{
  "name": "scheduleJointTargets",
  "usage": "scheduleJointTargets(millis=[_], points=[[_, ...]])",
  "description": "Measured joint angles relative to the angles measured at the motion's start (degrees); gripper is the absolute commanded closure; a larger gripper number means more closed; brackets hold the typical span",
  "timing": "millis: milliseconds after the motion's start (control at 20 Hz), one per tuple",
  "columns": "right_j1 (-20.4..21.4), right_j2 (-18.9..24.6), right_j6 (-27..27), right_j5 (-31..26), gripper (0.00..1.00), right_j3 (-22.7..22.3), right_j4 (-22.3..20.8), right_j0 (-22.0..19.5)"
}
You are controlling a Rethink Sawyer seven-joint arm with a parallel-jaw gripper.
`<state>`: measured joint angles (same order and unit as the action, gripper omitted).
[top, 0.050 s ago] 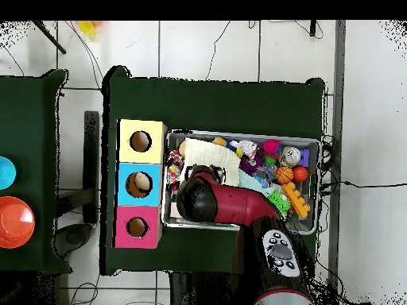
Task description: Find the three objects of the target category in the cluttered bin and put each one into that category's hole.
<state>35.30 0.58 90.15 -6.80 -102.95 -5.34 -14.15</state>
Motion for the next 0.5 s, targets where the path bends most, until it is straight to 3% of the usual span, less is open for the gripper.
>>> scheduleJointTargets(millis=[500], points=[[-1.5,0.1,0.0,0.0,0.0,2.7,-0.2,-0.2]])
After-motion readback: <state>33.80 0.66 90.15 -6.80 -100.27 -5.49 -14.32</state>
